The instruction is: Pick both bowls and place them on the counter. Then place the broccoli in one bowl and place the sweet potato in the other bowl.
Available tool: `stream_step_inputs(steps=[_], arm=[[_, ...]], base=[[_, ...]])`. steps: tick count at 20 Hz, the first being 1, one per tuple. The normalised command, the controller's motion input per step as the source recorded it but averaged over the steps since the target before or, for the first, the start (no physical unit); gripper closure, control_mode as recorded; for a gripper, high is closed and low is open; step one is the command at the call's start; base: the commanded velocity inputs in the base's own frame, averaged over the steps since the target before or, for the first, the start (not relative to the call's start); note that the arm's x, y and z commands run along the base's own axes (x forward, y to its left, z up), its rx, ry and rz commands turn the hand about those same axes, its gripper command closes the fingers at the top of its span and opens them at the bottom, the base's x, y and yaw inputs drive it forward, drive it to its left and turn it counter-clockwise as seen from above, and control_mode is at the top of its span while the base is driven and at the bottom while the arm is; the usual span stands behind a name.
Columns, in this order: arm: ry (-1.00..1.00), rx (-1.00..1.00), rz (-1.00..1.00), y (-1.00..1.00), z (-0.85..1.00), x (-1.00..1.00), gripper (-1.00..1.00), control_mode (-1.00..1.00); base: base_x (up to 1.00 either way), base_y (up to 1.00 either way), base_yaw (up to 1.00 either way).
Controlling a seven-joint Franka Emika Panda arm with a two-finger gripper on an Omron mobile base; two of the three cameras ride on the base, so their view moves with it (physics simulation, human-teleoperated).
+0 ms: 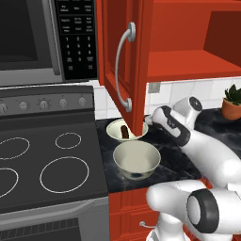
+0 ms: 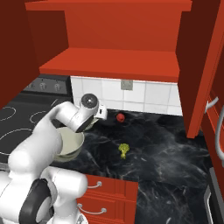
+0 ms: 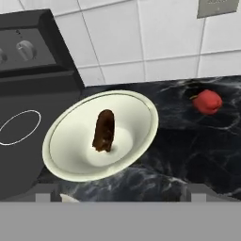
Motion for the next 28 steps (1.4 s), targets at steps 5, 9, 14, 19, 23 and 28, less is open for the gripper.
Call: stream_step_inputs(steps=[5, 9, 14, 19, 23, 28], arm=[[0.06, -0.03, -0.05, -0.51, 0.29, -0.45, -1.0, -1.0], [0.11, -0.04, -0.03, -0.54, 0.25, -0.41, -1.0, -1.0], [0.06, -0.13, -0.01, -0.39, 0.03, -0.35, -1.0, -1.0], [0.01, -0.15, 0.0, -0.41, -0.07, -0.25, -1.0, -1.0], [0.06, -0.12, 0.0, -0.35, -0.03, -0.13, -1.0, -1.0], [0.09, -0.08, 0.01, -0.15, -0.04, -0.14, -1.0, -1.0]], base=[[0.0, 0.0, 0.0], [0.0, 0.0, 0.0], [0.0, 0.0, 0.0], [0.0, 0.0, 0.0], [0.0, 0.0, 0.0], [0.0, 0.0, 0.0]])
